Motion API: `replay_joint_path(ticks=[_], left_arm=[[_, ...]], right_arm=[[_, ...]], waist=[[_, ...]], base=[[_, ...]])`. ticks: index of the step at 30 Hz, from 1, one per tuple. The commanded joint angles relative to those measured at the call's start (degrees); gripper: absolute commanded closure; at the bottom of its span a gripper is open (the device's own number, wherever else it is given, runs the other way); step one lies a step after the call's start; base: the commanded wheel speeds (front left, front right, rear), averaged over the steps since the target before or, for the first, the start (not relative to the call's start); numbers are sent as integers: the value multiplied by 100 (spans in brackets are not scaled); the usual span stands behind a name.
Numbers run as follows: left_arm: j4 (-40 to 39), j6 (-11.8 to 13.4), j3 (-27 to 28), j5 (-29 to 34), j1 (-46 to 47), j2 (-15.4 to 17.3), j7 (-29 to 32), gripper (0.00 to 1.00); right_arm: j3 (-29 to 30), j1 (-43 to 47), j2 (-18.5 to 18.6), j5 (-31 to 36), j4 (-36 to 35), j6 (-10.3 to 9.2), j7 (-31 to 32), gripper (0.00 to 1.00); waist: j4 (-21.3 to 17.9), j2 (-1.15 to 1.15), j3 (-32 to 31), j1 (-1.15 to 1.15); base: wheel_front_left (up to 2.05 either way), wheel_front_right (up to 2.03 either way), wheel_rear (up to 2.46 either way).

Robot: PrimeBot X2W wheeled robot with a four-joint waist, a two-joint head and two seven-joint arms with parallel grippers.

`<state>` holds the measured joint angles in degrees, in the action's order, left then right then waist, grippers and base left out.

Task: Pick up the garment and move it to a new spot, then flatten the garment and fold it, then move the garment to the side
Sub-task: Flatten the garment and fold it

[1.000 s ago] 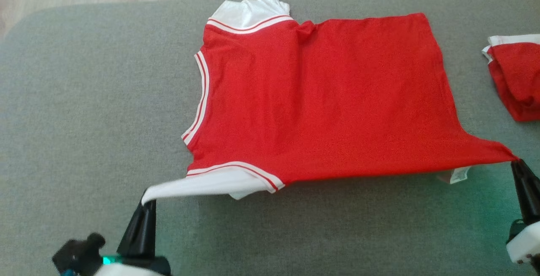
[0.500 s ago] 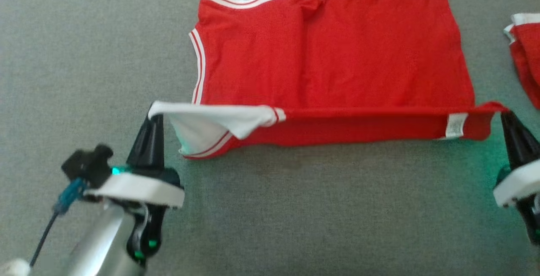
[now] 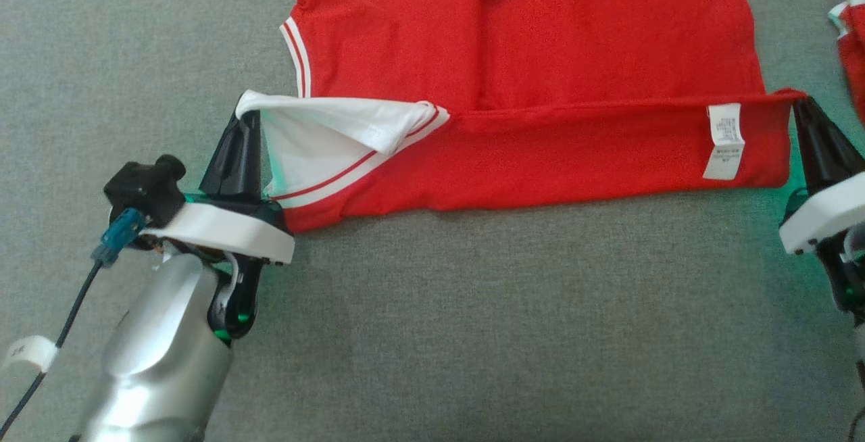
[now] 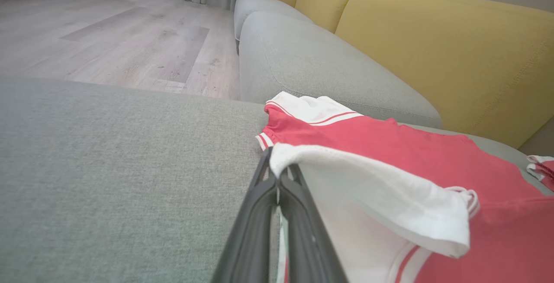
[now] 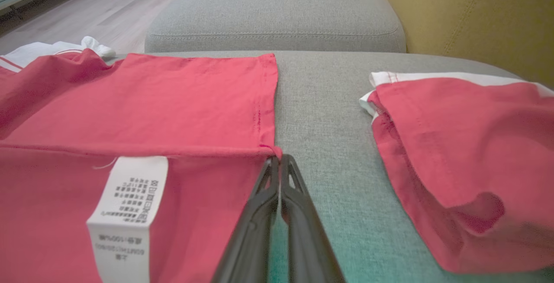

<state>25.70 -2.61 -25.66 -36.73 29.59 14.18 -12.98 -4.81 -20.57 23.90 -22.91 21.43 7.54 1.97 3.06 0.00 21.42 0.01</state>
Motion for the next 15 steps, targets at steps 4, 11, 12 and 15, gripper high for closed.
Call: replay_joint_path(ticks=[4, 11, 12, 15], left_arm=[[141, -81, 188, 94, 299, 49, -134, 0], [-34, 74, 226, 222, -307, -93, -190, 0], [-87, 108, 207, 248, -471, -95, -192, 0], [-150, 228, 178, 310, -787, -71, -194, 0]], right_arm=[[-177, -309, 152, -30, 118, -5, -494, 0], [-107, -215, -11, 54, 484, -5, -1070, 0], [-92, -163, -54, 49, 503, -5, -1113, 0], [-68, -56, -123, 38, 532, -5, -1167, 0]], waist=[[18, 0, 40, -1], [-23, 0, -184, -1], [-38, 0, -218, -1], [-72, 0, -281, -1]], base=[[0, 0, 0], [0, 0, 0], [0, 0, 0], [0, 0, 0]])
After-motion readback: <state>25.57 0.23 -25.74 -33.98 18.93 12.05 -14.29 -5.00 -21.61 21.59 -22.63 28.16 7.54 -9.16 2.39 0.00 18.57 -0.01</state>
